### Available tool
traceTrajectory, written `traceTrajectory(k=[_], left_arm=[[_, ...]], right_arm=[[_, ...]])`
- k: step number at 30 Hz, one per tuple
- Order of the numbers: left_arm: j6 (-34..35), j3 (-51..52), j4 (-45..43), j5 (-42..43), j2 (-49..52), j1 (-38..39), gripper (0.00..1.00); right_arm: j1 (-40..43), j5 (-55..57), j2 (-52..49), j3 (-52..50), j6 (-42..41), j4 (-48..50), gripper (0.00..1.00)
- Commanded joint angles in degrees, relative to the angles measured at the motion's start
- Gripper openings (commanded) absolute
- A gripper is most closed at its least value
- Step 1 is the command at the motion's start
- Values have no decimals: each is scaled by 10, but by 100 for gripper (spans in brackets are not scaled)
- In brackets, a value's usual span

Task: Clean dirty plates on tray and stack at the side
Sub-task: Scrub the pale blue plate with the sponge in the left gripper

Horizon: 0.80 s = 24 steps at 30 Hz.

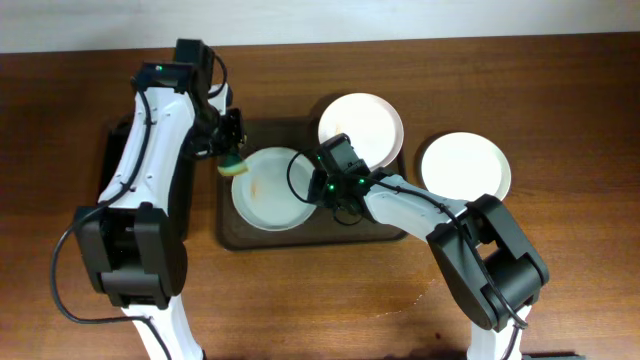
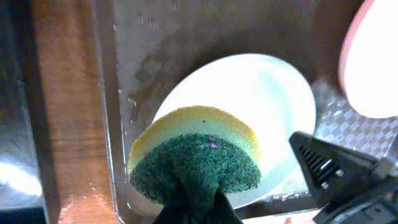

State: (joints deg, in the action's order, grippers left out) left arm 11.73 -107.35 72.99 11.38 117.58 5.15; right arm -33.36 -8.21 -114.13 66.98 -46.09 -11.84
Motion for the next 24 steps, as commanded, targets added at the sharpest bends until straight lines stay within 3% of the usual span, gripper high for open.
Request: traceTrajectory(k=[1, 4, 7, 13, 15, 18, 20, 22, 24], left_arm=[[-7, 45, -21, 41, -3, 1, 1], [-22, 95, -70, 41, -3, 9, 1], [-46, 174, -183, 35, -3, 30, 1], [-40, 353, -378, -65, -3, 49, 1], [4, 389, -380, -115, -3, 49, 1], [8, 393, -312, -108, -3, 49, 1], [-17, 393, -268, -41, -3, 49, 1], [-98, 393, -266, 85, -3, 50, 1], [-114, 393, -297, 99, -3, 55, 1]], right_arm=[[1, -2, -16, 4, 1, -3, 4], [1, -8, -16, 4, 1, -3, 4], [2, -13, -16, 4, 1, -3, 4], [21, -32, -16, 4, 1, -8, 4], [21, -32, -16, 4, 1, -10, 4], [21, -32, -16, 4, 1, -10, 4], [21, -32, -16, 4, 1, -10, 4], [21, -32, -16, 4, 1, -10, 4], [21, -32, -16, 4, 1, -10, 4]])
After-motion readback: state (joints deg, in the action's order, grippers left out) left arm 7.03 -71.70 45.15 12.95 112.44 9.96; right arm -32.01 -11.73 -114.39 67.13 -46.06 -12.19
